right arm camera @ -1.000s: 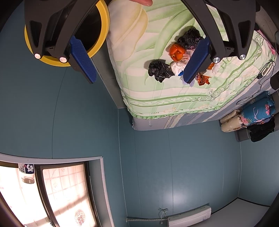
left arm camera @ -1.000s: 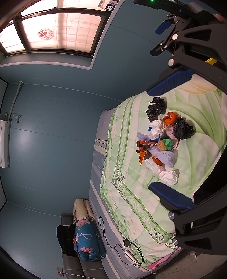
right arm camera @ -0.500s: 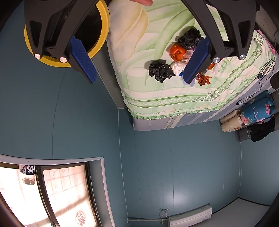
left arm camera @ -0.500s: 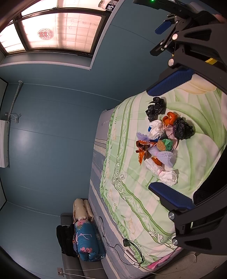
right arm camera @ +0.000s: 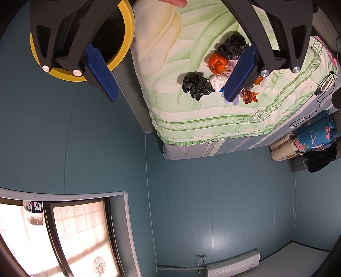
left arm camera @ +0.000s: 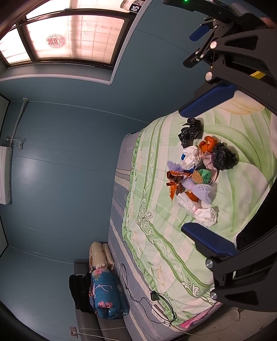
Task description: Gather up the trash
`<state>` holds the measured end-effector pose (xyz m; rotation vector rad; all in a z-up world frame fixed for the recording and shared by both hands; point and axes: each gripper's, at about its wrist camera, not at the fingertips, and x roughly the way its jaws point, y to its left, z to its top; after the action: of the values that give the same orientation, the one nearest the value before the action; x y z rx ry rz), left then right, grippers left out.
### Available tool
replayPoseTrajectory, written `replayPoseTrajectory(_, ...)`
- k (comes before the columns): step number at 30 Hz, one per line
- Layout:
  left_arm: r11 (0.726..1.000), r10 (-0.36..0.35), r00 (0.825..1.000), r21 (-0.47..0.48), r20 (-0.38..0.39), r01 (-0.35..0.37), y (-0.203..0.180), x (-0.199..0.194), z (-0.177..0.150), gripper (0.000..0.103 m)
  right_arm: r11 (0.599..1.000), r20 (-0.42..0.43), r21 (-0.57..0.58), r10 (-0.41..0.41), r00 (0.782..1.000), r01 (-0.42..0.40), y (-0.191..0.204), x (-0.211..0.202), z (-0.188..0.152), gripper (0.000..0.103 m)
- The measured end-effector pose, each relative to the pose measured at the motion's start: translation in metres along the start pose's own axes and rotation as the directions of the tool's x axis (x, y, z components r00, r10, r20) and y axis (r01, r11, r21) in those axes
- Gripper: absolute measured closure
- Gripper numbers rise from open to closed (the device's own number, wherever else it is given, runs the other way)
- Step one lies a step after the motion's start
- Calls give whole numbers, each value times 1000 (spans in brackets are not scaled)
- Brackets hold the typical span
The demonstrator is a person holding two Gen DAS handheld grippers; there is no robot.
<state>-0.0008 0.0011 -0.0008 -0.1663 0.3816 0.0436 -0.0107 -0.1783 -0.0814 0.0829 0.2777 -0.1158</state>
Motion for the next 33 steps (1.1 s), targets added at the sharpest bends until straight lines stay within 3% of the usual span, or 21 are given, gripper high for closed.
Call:
replayPoseTrajectory(24, 1000, 19, 999, 2, -27, -19, 9, 14, 4, 8, 999, -14, 22, -30, 999, 31, -1, 15, 6, 8)
replayPoseTrajectory(29, 1000, 2, 999, 29, -43, -1, 19, 32, 2, 8, 999, -17, 40, -21, 1000, 22, -2, 35, 6, 8)
replayPoseTrajectory(33, 996, -92, 989, 6, -116, 93, 42, 61, 0, 8, 1000, -11, 23, -5, 1000, 6, 0, 63, 8, 8)
